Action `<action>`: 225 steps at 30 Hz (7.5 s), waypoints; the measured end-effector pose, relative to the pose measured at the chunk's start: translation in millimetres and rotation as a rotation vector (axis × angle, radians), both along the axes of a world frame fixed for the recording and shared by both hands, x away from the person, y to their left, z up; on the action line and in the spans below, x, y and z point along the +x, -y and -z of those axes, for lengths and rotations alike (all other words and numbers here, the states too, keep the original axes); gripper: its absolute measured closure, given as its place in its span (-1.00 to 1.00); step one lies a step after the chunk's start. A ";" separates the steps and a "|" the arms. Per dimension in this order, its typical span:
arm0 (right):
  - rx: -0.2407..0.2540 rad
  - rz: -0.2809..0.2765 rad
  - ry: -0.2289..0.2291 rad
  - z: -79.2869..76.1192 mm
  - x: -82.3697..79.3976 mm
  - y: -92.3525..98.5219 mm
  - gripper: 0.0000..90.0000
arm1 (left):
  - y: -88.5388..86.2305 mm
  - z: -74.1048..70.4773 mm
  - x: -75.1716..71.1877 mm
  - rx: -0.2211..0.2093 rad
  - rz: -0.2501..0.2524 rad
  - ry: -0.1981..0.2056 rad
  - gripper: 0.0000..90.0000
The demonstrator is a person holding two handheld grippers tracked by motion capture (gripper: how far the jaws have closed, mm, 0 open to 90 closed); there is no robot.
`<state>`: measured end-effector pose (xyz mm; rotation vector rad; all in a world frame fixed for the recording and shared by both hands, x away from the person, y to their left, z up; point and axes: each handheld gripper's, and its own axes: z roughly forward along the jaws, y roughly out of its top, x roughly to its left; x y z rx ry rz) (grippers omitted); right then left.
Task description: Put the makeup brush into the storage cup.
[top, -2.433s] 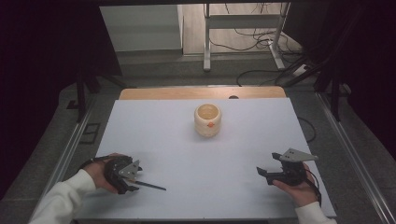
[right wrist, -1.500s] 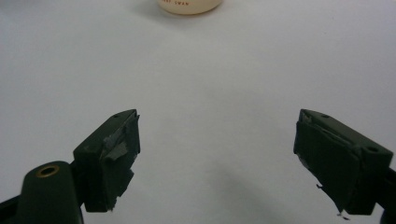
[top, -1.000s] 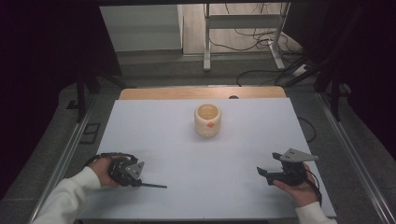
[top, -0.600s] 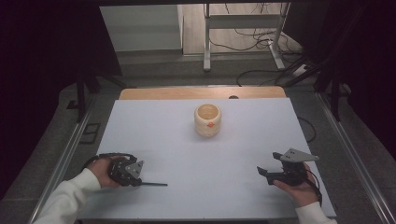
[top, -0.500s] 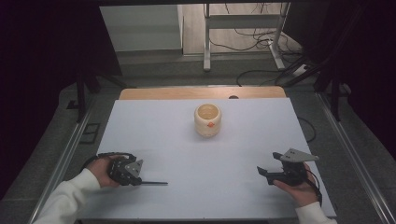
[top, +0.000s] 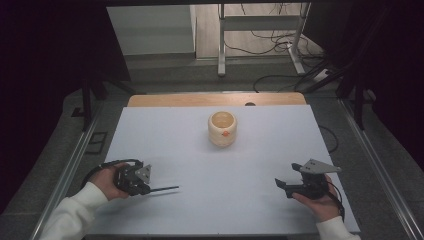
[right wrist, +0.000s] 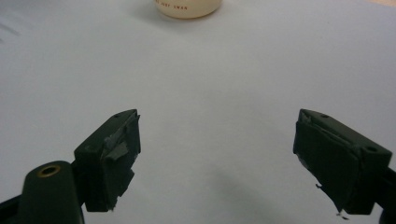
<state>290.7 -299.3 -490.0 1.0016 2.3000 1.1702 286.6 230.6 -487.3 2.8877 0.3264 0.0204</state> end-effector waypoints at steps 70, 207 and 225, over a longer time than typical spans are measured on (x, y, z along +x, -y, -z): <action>-0.059 -0.041 0.028 -3.8 -3.2 -22.6 -0.64 | 55.1 -13.6 -3.0 -0.162 -0.319 -0.009 0.86; -0.167 -0.386 0.122 -22.5 12.4 -168.9 -0.71 | 120.2 -30.0 22.0 -0.173 -0.274 -0.037 0.86; -0.175 -0.428 0.129 -22.0 12.6 -185.1 -0.67 | 123.3 -25.3 26.5 -0.168 -0.270 -0.056 0.86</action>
